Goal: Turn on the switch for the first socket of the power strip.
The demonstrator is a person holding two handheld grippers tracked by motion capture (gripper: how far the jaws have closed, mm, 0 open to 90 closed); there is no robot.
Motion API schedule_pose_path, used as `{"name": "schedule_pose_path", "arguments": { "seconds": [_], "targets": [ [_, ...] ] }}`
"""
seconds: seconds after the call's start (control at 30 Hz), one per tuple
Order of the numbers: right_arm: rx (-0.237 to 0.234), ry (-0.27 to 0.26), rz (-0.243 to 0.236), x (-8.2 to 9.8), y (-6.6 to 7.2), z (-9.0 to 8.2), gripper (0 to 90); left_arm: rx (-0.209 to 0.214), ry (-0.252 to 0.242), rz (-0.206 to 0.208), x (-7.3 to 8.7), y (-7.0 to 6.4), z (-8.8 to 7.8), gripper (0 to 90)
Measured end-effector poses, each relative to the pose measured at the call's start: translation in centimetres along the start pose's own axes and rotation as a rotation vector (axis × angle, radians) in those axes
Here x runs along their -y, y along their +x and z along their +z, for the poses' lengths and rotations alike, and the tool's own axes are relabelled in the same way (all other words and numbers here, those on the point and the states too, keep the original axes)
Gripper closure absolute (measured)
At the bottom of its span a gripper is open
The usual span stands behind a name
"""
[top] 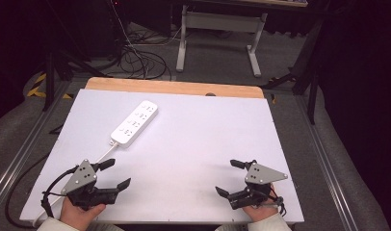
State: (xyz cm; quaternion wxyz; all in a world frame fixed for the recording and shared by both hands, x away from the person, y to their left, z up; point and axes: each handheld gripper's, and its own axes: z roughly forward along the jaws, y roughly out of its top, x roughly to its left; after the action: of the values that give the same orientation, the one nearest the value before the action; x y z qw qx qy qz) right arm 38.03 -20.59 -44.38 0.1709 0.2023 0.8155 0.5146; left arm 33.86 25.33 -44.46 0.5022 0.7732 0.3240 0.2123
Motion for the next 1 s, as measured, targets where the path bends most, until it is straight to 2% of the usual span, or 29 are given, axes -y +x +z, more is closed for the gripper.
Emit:
{"name": "schedule_pose_path", "arguments": {
  "seconds": [0.23,0.5,0.63,0.73,0.83,1.0],
  "targets": [
    [-0.002,-0.009,-0.014,-0.05,0.24,-0.04,5.0,-0.026,-0.004,0.037,-0.11,-0.14,-0.21,22.0],
    [-0.019,-0.017,-0.004,-0.1,0.21,-0.13,5.0,-0.026,0.002,0.034,-0.17,-0.25,-0.38,23.1],
    [-0.025,-0.023,0.001,-0.1,0.2,-0.2,5.0,-0.043,0.011,0.057,-0.28,-0.56,-0.36,23.6],
    [-0.027,-0.022,0.002,-0.08,0.19,-0.19,5.1,-0.033,0.012,0.061,-0.3,-0.58,-0.35,23.9],
    [-0.03,-0.018,0.002,-0.08,0.21,-0.14,5.5,-0.005,0.017,0.043,-0.44,-0.42,-0.47,24.9],
    [-0.033,-0.013,0.001,-0.08,0.27,-0.05,5.7,-0.017,0.034,0.046,-0.6,-0.39,-0.48,27.7]
  ]
}}
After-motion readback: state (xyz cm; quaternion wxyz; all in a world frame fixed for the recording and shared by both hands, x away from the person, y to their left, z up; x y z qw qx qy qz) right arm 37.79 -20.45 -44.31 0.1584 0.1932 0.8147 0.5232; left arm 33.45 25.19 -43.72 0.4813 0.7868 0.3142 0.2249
